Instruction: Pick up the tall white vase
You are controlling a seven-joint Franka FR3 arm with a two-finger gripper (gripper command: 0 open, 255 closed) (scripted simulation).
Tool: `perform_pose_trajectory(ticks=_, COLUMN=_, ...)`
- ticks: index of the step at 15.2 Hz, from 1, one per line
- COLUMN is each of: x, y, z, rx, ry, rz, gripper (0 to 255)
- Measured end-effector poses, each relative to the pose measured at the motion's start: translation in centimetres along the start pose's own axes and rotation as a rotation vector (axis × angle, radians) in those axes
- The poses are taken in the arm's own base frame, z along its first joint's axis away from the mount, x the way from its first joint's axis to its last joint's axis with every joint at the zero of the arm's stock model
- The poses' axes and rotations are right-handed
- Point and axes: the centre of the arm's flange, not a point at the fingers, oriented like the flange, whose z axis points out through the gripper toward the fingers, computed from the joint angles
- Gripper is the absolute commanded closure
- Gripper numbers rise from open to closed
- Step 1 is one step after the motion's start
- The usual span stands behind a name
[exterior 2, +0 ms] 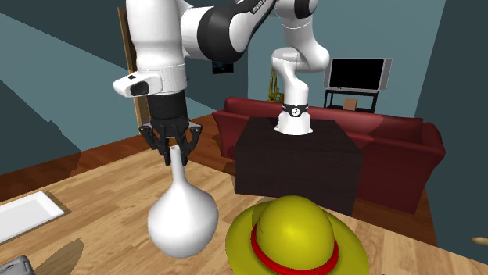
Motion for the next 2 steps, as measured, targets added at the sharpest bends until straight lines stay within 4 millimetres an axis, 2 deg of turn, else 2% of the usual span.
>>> perform_pose_trajectory(ticks=2, x=-0.17, y=0.06, z=-0.93, rx=0.0, ry=0.0, rz=0.0, gripper=255)
